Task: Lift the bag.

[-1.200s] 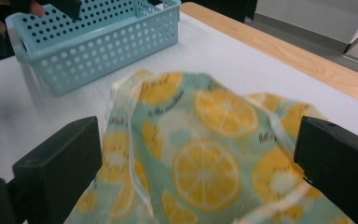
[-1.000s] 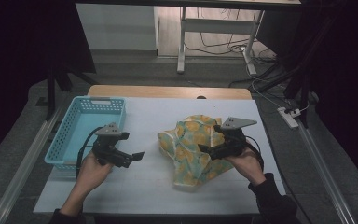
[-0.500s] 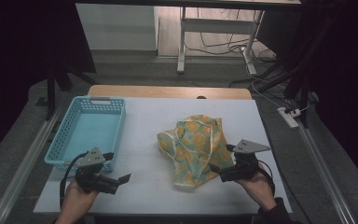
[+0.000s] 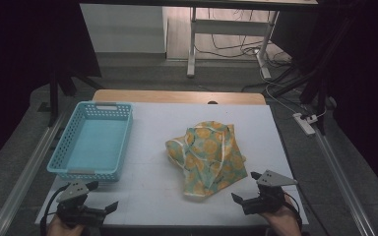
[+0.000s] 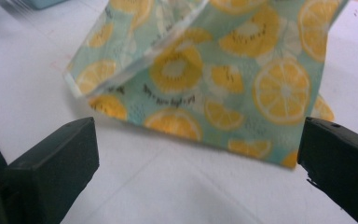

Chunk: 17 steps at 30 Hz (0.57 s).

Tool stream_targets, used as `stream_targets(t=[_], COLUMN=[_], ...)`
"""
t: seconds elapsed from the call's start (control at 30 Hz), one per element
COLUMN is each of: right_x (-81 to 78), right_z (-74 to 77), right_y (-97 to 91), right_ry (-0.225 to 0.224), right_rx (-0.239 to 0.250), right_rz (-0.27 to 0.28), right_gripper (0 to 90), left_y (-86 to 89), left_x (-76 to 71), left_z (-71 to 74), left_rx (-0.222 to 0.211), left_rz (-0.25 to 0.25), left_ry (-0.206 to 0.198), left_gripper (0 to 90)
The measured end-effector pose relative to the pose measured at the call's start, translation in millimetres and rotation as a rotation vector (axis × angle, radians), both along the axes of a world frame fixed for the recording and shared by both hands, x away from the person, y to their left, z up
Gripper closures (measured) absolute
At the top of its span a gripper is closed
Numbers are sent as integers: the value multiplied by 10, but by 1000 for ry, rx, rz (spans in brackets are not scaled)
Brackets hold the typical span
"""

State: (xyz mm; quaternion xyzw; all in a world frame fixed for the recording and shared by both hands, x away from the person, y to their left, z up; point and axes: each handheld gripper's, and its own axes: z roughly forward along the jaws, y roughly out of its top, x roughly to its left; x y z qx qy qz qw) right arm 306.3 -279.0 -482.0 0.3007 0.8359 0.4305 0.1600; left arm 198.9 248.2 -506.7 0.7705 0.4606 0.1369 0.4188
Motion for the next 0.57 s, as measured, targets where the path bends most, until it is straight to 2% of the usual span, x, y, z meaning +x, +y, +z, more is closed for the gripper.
stream_targets(t=[0.13, 0.2, 0.27, 0.33, 0.43, 0.57], right_x=[-91, -129, -159, -187, -217, -204], right_z=[-57, -86, -116, -160, -140, -148], right_y=[-81, -136, -199, -268, -331, -363], right_ry=[15, 28, 50, 81, 80, 104], right_rx=[-5, -7, -7, -9, 25, 35], right_rz=[-30, -44, -63, -84, -108, -118], right_gripper=[0, 0, 0, 0, 0, 0], left_y=[45, 67, 90, 104, 111, 97], left_x=[-21, -28, -41, -51, -49, -32], left_z=[-76, -101, -95, -103, -109, -111], left_rx=[38, 36, 24, 31, 45, 58], left_rz=[23, 29, 38, 48, 58, 51], left_ry=[21, 35, 32, 44, 70, 79], left_gripper=[0, 0, 0, 0, 0, 0])
